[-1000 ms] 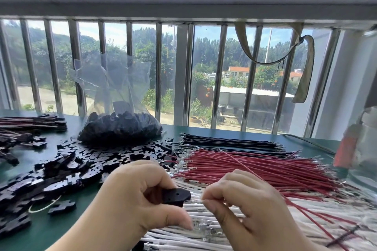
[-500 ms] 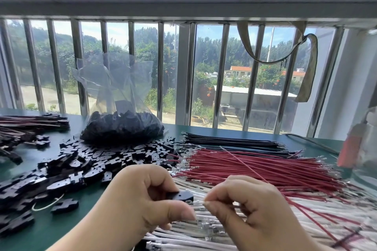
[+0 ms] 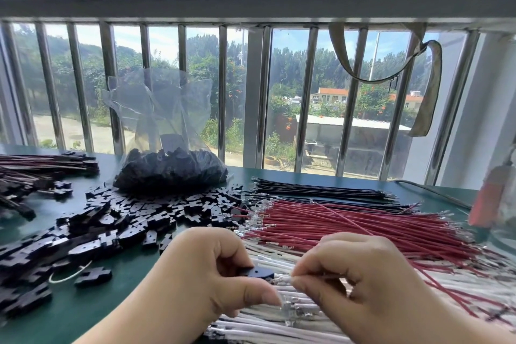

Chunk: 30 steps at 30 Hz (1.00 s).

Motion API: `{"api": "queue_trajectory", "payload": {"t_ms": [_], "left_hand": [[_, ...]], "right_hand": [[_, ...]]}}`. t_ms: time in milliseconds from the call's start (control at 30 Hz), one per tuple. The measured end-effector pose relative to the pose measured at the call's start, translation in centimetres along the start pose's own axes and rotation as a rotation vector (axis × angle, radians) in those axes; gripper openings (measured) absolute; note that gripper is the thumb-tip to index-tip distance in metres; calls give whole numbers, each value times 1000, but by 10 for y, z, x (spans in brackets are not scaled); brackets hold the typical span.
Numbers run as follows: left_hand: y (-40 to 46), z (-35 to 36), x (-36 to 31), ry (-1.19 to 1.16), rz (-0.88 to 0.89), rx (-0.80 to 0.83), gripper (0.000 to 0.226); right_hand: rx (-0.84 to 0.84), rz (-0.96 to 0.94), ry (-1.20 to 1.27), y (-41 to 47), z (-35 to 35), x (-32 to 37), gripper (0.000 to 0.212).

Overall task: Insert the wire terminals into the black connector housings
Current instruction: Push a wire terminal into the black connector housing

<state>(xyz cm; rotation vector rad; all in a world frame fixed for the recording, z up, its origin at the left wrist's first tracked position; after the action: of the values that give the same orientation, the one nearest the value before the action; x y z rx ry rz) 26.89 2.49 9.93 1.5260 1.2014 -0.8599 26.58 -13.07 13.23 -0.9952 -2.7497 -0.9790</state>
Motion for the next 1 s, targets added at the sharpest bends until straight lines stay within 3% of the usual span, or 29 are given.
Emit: {"api": "queue_trajectory", "payload": {"t_ms": [133, 233, 467, 600, 700, 800, 900, 1000], "left_hand": [[-1, 1, 1, -39, -25, 11, 69], [-1, 2, -1, -25, -21, 9, 71], [0, 9, -2, 26, 12, 51, 68], [0, 15, -4, 42, 63, 62, 61], [1, 13, 2, -107, 8, 54, 58], [2, 20, 18, -337, -198, 116, 39], [-4, 29, 30, -472, -396, 196, 40], [-9, 32, 30, -542, -465, 234, 26]], "right_hand": [[4, 88, 63, 0, 0, -4, 6], [91, 197, 178, 0, 6, -7, 15], [134, 215, 131, 0, 13, -3, 5], [350, 420, 281, -8, 38, -15, 21], [329, 322, 58, -5, 31, -19, 42], [201, 150, -180, -2, 17, -13, 55], [182, 12, -247, -4, 18, -5, 50], [184, -92, -309, -6, 22, 4, 42]]}}
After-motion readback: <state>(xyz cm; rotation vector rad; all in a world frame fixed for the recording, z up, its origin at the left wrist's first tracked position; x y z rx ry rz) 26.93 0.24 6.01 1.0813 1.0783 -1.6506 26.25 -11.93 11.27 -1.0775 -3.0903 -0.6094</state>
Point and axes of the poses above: each hand's wrist, its own y-axis towards the middle knuckle, its own z-axis out of the palm, x = y × z, the point moved 8 cm from there along y, towards the middle knuckle, and after that the axes turned 9 degrees about -y, right-handed, at the moved point
